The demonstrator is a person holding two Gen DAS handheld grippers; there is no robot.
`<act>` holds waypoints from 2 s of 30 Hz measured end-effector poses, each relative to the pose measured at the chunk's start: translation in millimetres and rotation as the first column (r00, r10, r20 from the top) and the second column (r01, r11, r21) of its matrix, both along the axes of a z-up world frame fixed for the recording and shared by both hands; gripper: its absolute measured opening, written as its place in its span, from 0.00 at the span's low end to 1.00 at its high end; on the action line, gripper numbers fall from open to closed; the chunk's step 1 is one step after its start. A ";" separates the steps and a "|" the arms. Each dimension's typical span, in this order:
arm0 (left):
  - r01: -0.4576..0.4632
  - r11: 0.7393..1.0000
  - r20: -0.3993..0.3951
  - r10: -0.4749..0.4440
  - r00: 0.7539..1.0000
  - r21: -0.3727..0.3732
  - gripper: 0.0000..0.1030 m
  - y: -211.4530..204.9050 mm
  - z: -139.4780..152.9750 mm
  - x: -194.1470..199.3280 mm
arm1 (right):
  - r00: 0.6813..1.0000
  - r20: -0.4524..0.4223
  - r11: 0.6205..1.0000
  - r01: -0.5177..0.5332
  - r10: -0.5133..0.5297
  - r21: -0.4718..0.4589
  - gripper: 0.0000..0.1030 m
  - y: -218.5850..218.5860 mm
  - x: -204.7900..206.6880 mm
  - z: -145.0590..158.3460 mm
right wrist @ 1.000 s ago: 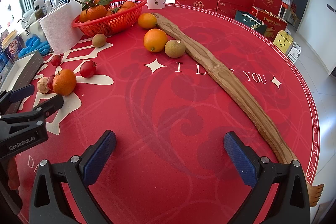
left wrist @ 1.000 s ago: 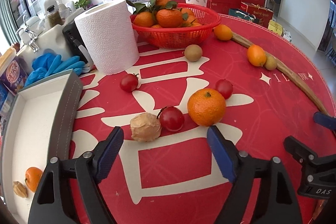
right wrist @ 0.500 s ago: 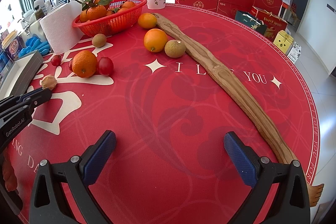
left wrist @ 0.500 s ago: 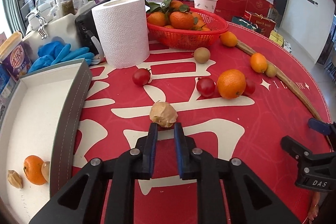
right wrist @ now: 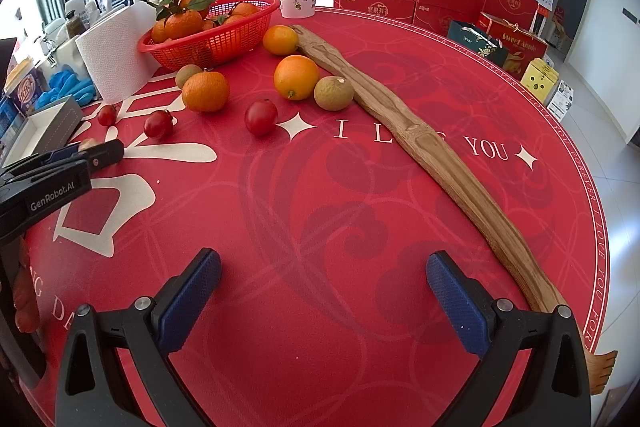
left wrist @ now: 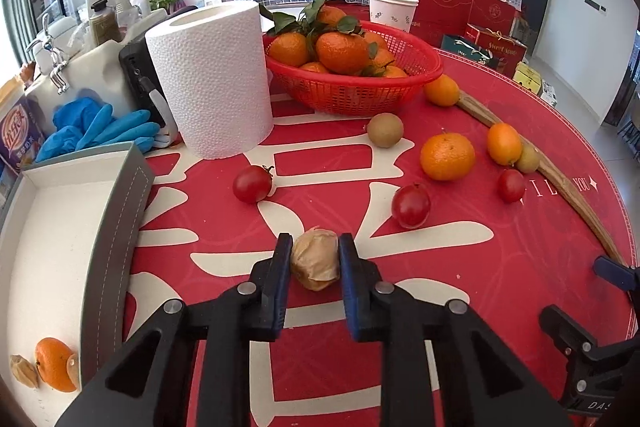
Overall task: Organize fruits
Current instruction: 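Lift the wrapped fruit with the left tool while the right tool grasps a red tomato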
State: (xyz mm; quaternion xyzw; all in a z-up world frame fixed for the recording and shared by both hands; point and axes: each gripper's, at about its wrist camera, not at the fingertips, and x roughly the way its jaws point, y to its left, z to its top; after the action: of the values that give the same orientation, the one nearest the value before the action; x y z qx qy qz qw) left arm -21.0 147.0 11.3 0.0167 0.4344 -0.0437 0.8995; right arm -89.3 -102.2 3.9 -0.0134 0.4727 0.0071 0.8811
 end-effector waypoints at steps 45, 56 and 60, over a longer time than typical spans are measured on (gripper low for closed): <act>-0.106 0.990 -0.003 0.106 0.994 -0.098 0.26 47.6 0.6 -63.4 | 0.984 0.022 0.984 -0.175 0.175 0.019 0.78 126.5 75.6 -1.5; -0.060 0.991 0.002 0.060 0.998 -0.117 0.25 40.8 1.8 -62.1 | 0.972 0.083 0.955 -0.234 0.222 0.181 0.22 99.7 52.5 4.5; -0.042 0.992 0.005 0.043 0.999 -0.121 0.25 33.4 2.5 -59.1 | 0.975 0.094 0.930 -0.220 0.201 0.294 0.22 78.2 44.7 6.1</act>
State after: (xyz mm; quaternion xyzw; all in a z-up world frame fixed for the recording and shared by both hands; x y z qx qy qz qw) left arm -80.0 180.4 13.8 -0.0467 0.4276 -0.0508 0.9013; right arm -44.6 -24.0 10.0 0.0711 0.4342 0.1733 0.8811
